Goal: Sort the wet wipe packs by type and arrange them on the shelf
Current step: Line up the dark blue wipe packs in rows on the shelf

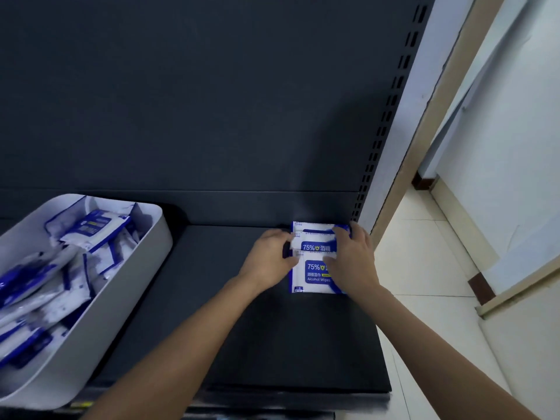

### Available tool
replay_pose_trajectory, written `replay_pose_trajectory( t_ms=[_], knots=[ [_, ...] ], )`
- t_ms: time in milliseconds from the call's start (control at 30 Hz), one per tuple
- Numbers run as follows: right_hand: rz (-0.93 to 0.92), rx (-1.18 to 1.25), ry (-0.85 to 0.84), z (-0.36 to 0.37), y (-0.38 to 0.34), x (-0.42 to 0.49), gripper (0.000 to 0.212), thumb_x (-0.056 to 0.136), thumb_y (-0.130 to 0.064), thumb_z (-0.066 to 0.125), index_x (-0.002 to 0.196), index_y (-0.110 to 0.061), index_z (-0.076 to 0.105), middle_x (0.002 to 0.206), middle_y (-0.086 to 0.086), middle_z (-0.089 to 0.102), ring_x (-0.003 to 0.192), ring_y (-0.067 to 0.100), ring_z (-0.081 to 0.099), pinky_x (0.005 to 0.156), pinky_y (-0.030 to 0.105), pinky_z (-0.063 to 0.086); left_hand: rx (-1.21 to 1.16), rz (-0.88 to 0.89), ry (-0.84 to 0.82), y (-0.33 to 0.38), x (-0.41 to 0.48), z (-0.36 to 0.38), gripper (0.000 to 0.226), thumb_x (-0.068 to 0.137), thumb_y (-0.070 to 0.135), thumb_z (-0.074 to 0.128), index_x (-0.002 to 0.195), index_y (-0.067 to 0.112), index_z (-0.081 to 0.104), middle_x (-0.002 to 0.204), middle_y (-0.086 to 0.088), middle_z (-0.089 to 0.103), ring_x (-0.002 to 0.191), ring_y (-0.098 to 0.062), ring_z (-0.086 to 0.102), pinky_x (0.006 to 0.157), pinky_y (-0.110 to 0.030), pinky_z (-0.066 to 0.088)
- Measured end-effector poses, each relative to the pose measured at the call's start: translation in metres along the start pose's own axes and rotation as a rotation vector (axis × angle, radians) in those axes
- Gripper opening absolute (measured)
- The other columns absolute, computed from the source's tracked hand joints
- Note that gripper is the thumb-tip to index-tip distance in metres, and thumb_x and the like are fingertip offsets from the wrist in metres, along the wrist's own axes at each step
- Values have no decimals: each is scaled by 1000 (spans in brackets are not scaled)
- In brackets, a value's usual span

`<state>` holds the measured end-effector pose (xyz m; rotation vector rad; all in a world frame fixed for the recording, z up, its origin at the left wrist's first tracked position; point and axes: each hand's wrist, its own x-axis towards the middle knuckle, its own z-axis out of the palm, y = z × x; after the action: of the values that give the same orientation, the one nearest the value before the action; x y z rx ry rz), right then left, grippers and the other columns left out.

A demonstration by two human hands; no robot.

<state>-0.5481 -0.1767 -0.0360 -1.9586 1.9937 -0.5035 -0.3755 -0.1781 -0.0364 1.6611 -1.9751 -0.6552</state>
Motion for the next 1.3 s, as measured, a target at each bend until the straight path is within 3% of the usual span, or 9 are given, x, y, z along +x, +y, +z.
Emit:
replay_pose_trajectory(
  t_ms=[100, 200, 333, 467, 667, 867, 967, 1100, 1300],
  knots=[
    [-139, 99, 24, -3, -44, -1, 51, 89, -19, 64, 136, -11, 46, 150, 13, 32, 139, 28, 29, 111, 32, 29, 95, 19, -22, -5, -6, -37, 44, 88, 20, 66, 129, 9, 55, 137, -6, 48, 127, -17, 44, 102, -18, 31],
    [-230, 221, -50, -2, -91, -1, 38, 88, -14, 64, 125, -7, 57, 130, 10, 54, 122, 21, 47, 88, 12, 29, 208, 19, -58, -19, -20, -84, 48, 90, 27, 64, 133, 11, 51, 138, -7, 47, 126, -19, 45, 103, -27, 37],
    [-253, 336, -173, 10, -148, -9, 31, 91, -16, 61, 122, -11, 60, 125, 4, 60, 115, 16, 54, 89, 17, 36, 318, -54, -3, -57, -50, -154, 48, 89, 29, 64, 132, 12, 52, 134, -7, 50, 124, -21, 47, 103, -29, 38],
    [-310, 395, -246, 26, -203, -21, 28, 92, -16, 60, 120, -11, 61, 121, 3, 62, 109, 13, 57, 88, 19, 40, 417, -145, 78, -105, -83, -213, 24, 88, 24, 61, 106, 8, 61, 115, -9, 59, 107, -27, 55, 79, -25, 37],
    [-427, 340, -245, 48, -273, -23, 24, 92, -14, 59, 115, -10, 64, 112, 2, 65, 105, 16, 61, 81, 16, 39, 415, -277, 151, -173, -129, -283, 33, 91, 26, 61, 118, 8, 63, 124, -10, 62, 114, -26, 55, 94, -30, 40],
    [-498, 225, -232, 69, -324, -19, 25, 91, -16, 59, 113, -8, 64, 110, 6, 67, 102, 20, 61, 85, 22, 41, 248, -407, -81, -236, -167, -319, 32, 87, 14, 67, 119, 16, 61, 120, -1, 65, 106, -20, 62, 92, -30, 46],
    [-468, 267, -385, 82, -345, -30, 26, 93, -27, 57, 81, -4, 62, 82, 14, 68, 79, 27, 65, 81, 36, 52, 52, -419, -198, -247, -179, -319, 51, 82, 17, 73, 129, 22, 53, 123, 6, 62, 112, -15, 60, 100, -34, 46],
    [-333, 250, -597, 90, -368, -46, 54, 86, -63, 44, 69, -12, 50, 82, 20, 71, 74, 32, 70, 77, 45, 58, -100, -460, -256, -245, -181, -312, 46, 87, 31, 69, 124, 29, 43, 110, 18, 59, 93, 5, 59, 75, -8, 47],
    [-379, 6, -522, 96, -381, -59, 60, 84, -67, 49, 55, -16, 34, 53, -1, 44, 53, 15, 46, 55, 29, 38, -207, -416, -250, -250, -176, -297, 70, 69, 55, 76, 125, 27, 44, 118, 12, 61, 108, -10, 61, 96, -34, 50]
  ],
)
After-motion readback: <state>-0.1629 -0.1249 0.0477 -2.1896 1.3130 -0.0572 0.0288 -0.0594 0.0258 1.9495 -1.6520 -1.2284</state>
